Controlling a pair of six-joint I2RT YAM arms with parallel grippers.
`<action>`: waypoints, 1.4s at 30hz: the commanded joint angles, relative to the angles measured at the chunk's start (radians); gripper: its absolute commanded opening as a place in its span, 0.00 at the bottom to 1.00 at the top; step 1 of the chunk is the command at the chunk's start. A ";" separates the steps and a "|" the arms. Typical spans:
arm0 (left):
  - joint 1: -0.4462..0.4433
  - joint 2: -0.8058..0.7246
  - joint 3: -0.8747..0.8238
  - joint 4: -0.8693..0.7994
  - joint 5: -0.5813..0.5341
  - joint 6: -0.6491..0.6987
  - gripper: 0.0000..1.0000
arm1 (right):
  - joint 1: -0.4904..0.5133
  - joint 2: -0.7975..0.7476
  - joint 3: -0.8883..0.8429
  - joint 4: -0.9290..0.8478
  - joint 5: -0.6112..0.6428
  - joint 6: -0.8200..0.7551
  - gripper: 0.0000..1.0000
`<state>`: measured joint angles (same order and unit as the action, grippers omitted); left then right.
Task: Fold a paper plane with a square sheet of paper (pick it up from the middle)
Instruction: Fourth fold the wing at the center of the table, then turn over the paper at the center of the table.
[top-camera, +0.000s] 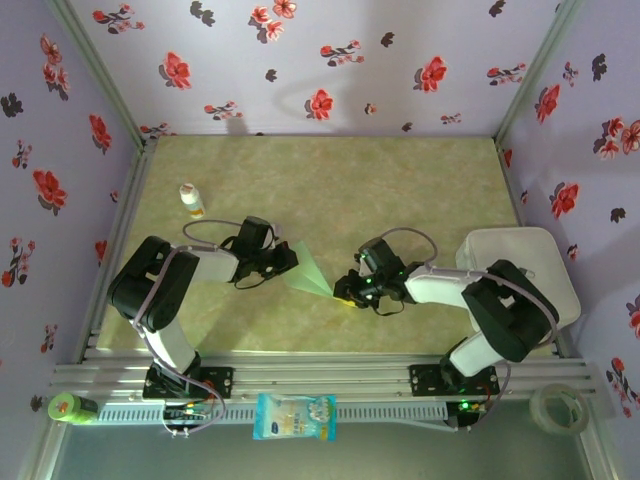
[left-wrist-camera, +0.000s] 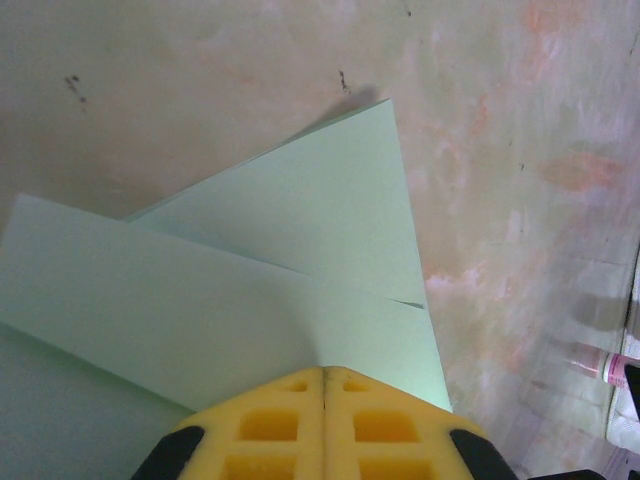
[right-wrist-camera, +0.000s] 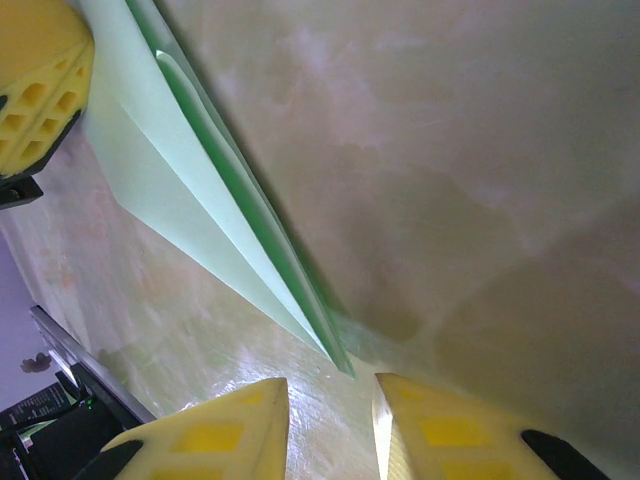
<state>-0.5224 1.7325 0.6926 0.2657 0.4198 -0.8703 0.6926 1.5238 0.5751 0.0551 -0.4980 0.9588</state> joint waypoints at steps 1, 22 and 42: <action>0.005 0.033 -0.008 -0.066 -0.020 -0.012 0.03 | -0.004 0.028 0.014 0.039 -0.020 0.030 0.27; 0.013 0.026 -0.008 -0.072 -0.020 -0.014 0.02 | -0.004 0.064 -0.002 0.191 -0.024 0.081 0.28; 0.013 -0.148 0.063 -0.173 -0.024 -0.009 0.28 | -0.011 0.079 -0.049 0.311 -0.019 0.070 0.10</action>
<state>-0.5171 1.6699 0.7139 0.1669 0.4145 -0.8898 0.6914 1.6230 0.5415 0.3477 -0.5167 1.0477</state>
